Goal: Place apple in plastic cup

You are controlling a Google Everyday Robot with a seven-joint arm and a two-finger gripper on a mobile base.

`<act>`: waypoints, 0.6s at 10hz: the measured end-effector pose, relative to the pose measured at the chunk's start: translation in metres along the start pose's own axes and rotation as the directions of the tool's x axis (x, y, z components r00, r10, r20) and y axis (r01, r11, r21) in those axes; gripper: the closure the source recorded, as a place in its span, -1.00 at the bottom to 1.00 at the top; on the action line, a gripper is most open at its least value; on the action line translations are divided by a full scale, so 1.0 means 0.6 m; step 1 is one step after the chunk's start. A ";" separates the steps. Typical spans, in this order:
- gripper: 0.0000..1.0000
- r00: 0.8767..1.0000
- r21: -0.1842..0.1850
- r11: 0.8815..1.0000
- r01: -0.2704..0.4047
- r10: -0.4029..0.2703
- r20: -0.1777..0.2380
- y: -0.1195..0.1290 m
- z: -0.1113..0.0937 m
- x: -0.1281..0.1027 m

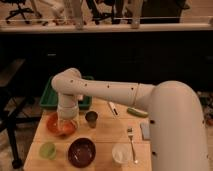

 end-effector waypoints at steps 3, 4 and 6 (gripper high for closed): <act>1.00 1.000 -0.001 1.000 0.003 -0.003 0.001 -0.002 0.001 -0.001; 1.00 1.000 -0.001 1.000 0.002 -0.002 0.001 -0.001 0.001 -0.001; 1.00 1.000 -0.002 1.000 -0.007 0.007 0.001 -0.001 0.001 0.000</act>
